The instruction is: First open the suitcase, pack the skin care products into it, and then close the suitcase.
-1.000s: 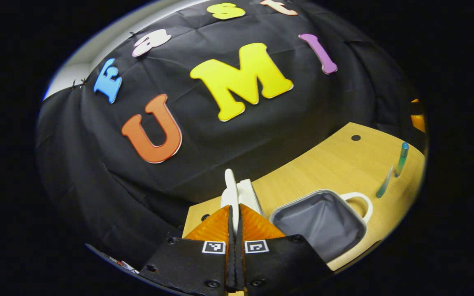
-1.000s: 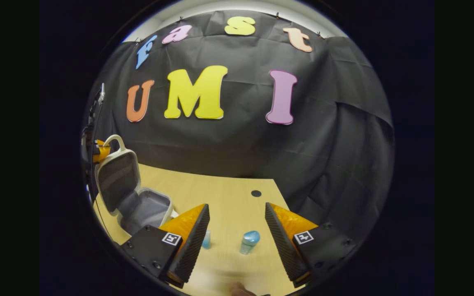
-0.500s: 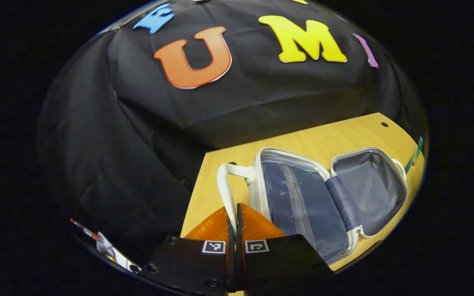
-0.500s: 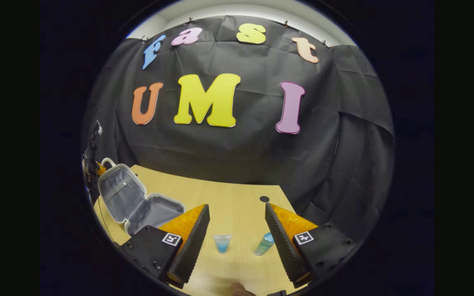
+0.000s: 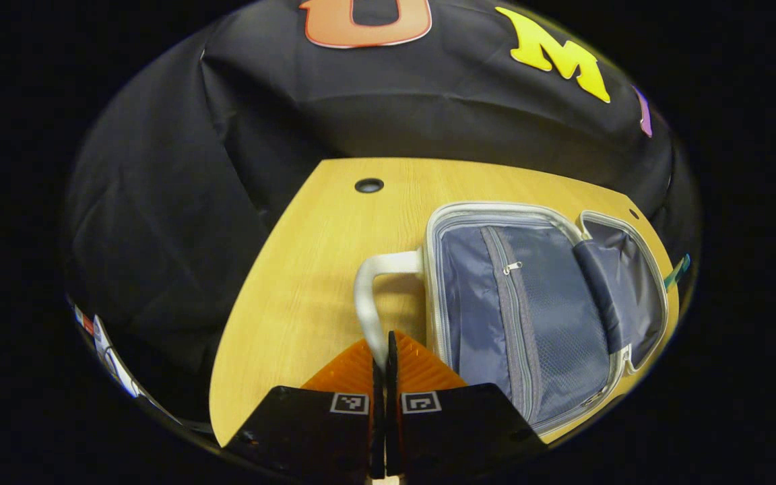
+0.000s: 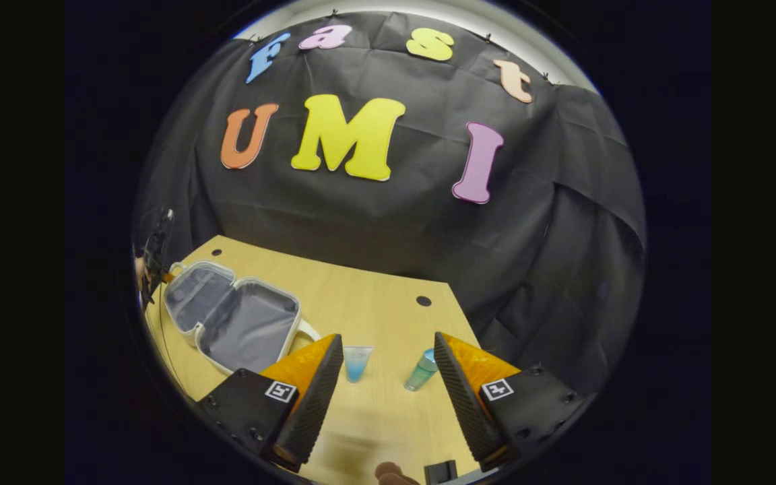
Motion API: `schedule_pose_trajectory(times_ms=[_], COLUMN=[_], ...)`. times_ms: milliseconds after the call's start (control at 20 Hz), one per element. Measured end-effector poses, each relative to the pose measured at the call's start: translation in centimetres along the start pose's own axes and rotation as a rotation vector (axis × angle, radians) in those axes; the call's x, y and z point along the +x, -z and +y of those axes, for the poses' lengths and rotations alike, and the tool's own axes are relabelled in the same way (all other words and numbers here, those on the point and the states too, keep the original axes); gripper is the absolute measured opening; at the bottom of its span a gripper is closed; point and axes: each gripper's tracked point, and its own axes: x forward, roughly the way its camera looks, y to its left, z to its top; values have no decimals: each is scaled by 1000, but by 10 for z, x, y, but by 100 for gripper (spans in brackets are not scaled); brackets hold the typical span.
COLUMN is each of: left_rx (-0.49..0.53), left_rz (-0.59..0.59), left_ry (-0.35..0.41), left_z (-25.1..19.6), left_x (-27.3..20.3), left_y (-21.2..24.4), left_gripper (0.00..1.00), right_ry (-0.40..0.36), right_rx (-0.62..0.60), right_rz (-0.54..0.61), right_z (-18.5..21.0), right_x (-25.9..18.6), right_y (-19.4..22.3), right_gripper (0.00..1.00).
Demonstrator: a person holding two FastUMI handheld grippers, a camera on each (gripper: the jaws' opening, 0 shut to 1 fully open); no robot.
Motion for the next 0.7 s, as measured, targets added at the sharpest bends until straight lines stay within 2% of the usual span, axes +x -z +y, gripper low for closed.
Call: schedule_pose_trajectory(times_ms=[100, 200, 250, 300, 350, 400, 450, 500, 600, 700], left_rx=[-22, -28, -17, 5, 19, 27, 29, 27, 27, 37], left_rz=[-7, -5, -3, -3, -15, -22, -34, -49, -79, -106], left_ry=[17, -8, -39, -70, -98, -123, -139, -154, -167, -182], left_z=[2, 8, 13, 18, 23, 28, 29, 29, 17, -5], left_x=[1, 2, 2, 0, -7, -11, -20, -29, -47, -65], left_y=[-1, 1, 2, 2, -1, -2, -6, -10, -18, -25], left_gripper=[7, 12, 26, 34, 46, 52, 75, 76, 99, 99], right_ry=[6, 2, 2, 4, 1, -7, -15, -27, -49, -78], right_rx=[-7, -13, -13, -13, -9, -7, -9, -13, -28, -41], right_rz=[24, 28, 23, 17, 14, 15, 15, 10, -11, -16], right_z=[1, 3, 3, 2, 4, 5, 6, 7, 6, 2], right_x=[2, 4, 2, 2, 1, 2, 3, 4, 4, 4], right_y=[6, 5, 4, 3, 4, 3, 5, 3, -1, 1], right_gripper=[81, 81, 81, 81, 81, 81, 80, 80, 81, 81])
